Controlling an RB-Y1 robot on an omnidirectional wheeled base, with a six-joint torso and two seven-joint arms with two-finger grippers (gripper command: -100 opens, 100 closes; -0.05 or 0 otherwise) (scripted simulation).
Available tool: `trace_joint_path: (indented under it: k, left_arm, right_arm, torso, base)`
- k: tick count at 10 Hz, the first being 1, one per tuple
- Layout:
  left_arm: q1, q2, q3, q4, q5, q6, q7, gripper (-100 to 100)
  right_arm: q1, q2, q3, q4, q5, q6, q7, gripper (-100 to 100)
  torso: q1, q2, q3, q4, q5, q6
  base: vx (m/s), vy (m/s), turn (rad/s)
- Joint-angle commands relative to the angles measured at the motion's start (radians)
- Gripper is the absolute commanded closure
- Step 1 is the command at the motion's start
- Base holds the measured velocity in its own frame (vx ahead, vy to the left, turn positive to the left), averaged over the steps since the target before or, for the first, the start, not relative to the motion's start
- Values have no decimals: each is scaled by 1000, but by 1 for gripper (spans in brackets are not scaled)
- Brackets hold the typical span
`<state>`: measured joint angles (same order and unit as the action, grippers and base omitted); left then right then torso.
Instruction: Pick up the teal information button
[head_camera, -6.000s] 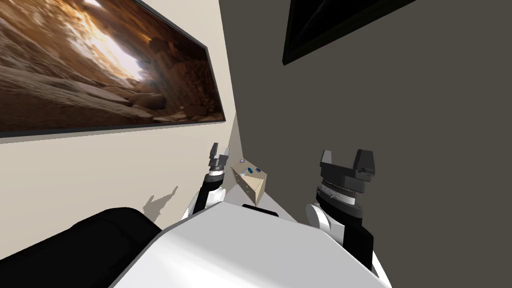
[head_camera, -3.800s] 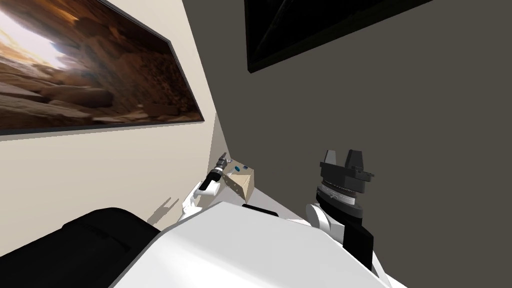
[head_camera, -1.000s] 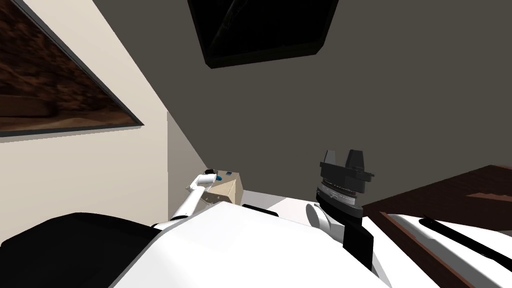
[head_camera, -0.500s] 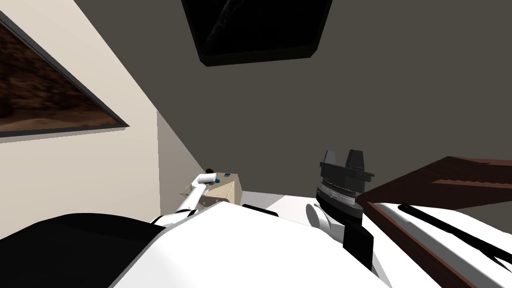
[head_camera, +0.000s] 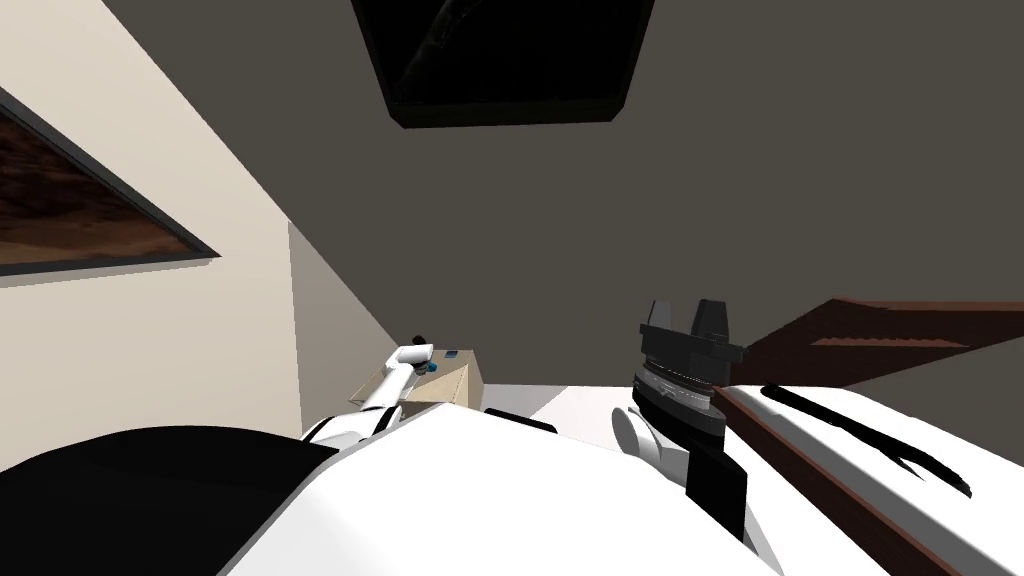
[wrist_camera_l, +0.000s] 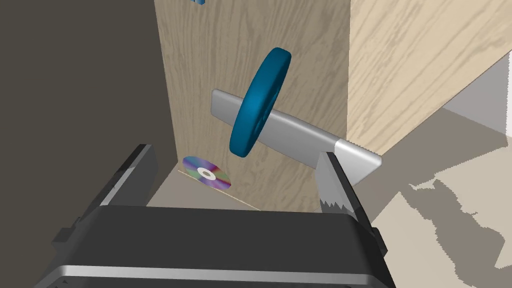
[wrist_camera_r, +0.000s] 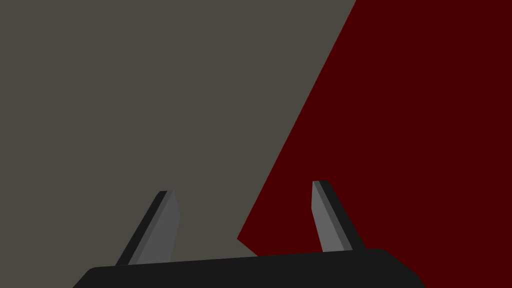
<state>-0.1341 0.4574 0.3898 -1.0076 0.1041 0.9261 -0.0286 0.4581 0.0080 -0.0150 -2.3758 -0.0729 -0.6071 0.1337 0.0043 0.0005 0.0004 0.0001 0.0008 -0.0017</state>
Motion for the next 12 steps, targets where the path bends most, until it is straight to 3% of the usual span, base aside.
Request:
trace_joint_path:
  k: [1,2,4,9,12]
  left_arm:
    - [-29,11,6,50,-1,37,-21,-100]
    - [-29,11,6,65,-1,37,-21,-100]
    - [-79,29,15,137,-5,90,-54,-100]
    - [-122,44,20,242,-9,133,-85,-100]
    - [-171,60,25,333,-16,176,-123,-100]
  right_arm:
    - [0,0,0,0,0,0,0,0]
    - [0,0,0,0,0,0,0,0]
    - [0,0,0,0,0,0,0,0]
    - [0,0,0,0,0,0,0,0]
    - [0,0,0,0,0,0,0,0]
  torso:
    - [0,0,0,0,0,0]
    - [0,1,0,0,0,1]
    - [0,0,0,0,0,1]
    - [0,0,0,0,0,0]
    - [0,1,0,0,0,0]
  base:
    - [-18,59,-171]
    - [-13,52,-88]
    - [-15,70,-167]
    - [-17,54,-97]
    - [-25,60,-137]
